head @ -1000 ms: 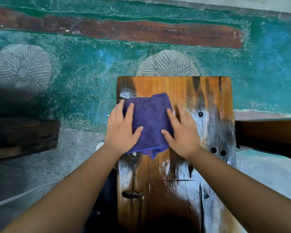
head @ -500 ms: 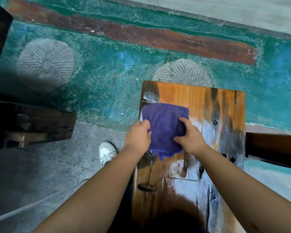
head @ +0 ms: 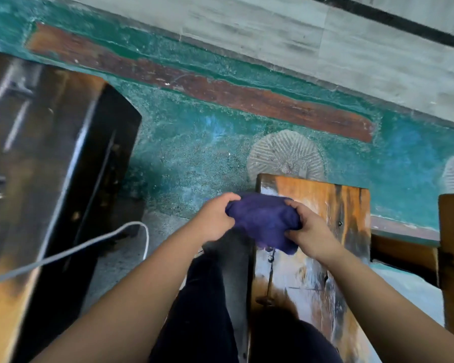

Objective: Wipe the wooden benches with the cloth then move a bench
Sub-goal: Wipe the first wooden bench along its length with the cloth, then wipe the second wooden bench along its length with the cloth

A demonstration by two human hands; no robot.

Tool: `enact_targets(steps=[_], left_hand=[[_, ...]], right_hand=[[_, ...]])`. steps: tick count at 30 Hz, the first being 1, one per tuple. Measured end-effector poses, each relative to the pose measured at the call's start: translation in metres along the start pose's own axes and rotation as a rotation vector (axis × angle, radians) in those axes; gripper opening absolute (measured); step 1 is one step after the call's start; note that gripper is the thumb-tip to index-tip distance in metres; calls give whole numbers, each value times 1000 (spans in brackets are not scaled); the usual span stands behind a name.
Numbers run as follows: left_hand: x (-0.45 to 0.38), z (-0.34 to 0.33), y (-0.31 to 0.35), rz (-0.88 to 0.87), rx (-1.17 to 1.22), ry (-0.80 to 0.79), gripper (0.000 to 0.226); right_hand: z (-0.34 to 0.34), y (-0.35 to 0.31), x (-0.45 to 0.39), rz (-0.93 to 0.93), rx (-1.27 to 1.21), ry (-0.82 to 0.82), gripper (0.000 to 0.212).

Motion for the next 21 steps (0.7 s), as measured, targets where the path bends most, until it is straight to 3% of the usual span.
enact_targets(steps=[4, 7, 9, 12, 15, 21], left_hand=[[10, 75, 62, -178, -485, 153, 25], [26, 125, 111, -272, -712, 306, 8], [35, 156, 143, -296, -692, 369, 9], [44, 199, 191, -353, -426, 379, 12], [46, 231, 230, -296, 14, 390, 9], [4, 289, 269, -243, 643, 633, 6]], right_hand=[[2, -98, 24, 172, 460, 335, 52], [16, -159, 37, 292, 512, 346, 27], [32, -193, 48, 406, 418, 289, 16], [54, -243, 61, 513, 294, 84, 13], [65, -290, 65, 401, -32, -218, 7], [71, -399, 27, 259, -634, -508, 16]])
Point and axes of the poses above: each hand's wrist, its own x-axis away from the middle knuckle, its own z-axis out of the back of the hand, y = z × x, the point moved 5 cm from there along -x, towards the middle knuckle, and after that the axes turned 14 degrees about -z, right-handed, at the moved point
